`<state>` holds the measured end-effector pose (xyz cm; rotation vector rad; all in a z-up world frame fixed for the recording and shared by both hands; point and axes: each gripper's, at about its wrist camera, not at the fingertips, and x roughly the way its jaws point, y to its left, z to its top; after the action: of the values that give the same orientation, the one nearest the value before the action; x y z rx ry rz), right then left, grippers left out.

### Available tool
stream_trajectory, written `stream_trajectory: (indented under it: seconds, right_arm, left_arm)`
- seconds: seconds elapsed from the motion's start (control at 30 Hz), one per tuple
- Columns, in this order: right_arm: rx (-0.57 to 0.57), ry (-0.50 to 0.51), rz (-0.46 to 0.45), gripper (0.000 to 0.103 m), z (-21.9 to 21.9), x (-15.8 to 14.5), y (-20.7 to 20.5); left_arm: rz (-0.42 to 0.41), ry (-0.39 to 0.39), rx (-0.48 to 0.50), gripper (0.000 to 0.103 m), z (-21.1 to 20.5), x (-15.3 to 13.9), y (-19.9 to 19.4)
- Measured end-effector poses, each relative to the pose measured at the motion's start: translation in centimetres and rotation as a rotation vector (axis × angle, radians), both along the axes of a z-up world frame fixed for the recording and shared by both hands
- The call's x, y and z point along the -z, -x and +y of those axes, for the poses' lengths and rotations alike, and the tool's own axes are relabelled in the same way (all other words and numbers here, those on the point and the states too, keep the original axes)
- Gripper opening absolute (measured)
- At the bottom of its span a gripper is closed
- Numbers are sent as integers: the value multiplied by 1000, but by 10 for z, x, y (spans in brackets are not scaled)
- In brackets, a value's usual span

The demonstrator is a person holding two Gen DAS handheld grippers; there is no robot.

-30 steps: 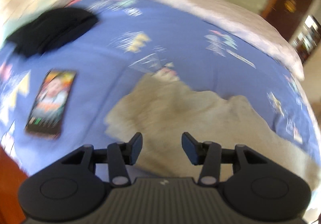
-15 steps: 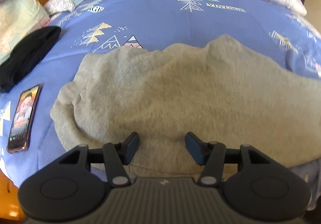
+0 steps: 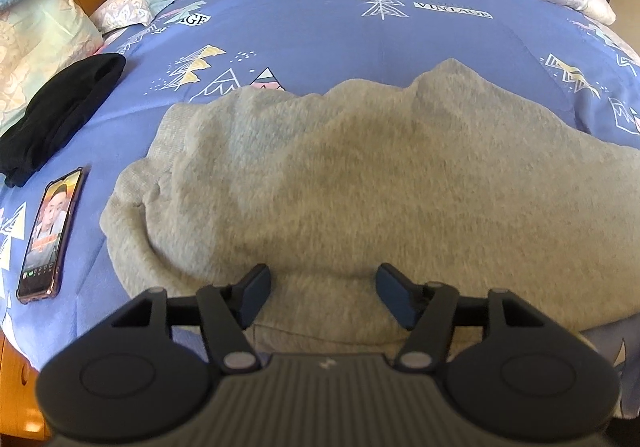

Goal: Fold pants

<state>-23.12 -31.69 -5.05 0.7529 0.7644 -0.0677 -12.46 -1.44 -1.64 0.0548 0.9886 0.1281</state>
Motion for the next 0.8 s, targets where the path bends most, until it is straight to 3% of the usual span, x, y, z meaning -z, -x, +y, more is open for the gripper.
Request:
stream_trajectory:
  seconds: [0.23,0.33,0.5,0.8]
  right_arm:
    - [6,-41,-33,56,-4,4,4]
    - [3,-62,-49,60,-6,6,5]
    - [-4,-78,-64,64,-7,6,7]
    - [-16,-31,-58,65,-3,2,8]
  left_arm:
    - [11,-26,-9,66,-4,2,-3]
    - [16,-36,-23,76,-4,4,-4]
    - [32,-14,-66,103,5,11,-7]
    - [25,7,-69,103,10,14,-6]
